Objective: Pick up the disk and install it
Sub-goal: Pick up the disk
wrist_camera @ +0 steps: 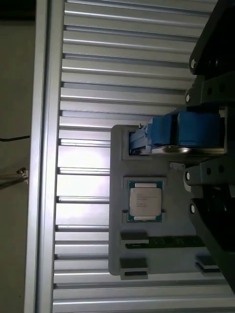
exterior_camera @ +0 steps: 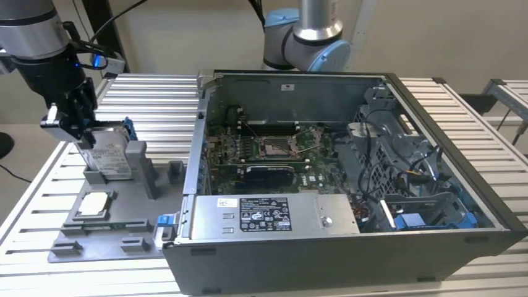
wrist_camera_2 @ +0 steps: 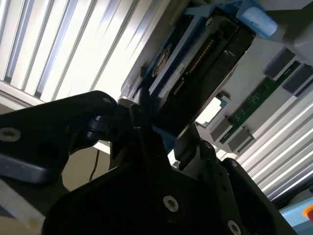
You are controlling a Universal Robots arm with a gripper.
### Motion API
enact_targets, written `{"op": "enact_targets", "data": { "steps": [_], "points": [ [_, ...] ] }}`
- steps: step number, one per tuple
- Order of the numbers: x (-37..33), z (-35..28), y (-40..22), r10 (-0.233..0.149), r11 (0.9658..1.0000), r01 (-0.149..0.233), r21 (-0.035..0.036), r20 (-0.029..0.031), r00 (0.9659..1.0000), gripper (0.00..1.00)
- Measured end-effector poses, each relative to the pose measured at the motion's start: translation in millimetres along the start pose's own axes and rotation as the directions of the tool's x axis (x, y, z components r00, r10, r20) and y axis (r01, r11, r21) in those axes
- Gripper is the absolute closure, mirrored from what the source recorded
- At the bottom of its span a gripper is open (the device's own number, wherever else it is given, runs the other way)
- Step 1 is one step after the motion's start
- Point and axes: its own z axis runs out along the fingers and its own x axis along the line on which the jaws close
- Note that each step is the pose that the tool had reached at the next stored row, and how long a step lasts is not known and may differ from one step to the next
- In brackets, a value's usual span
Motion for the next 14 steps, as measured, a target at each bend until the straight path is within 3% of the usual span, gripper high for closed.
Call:
{"op": "enact_targets", "data": {
  "steps": [14],
  "points": [
    [0.0,0.4,0.0,0.000,1.0000,0.000,0.0000,-0.0001,1.0000,1.00]
  ]
}}
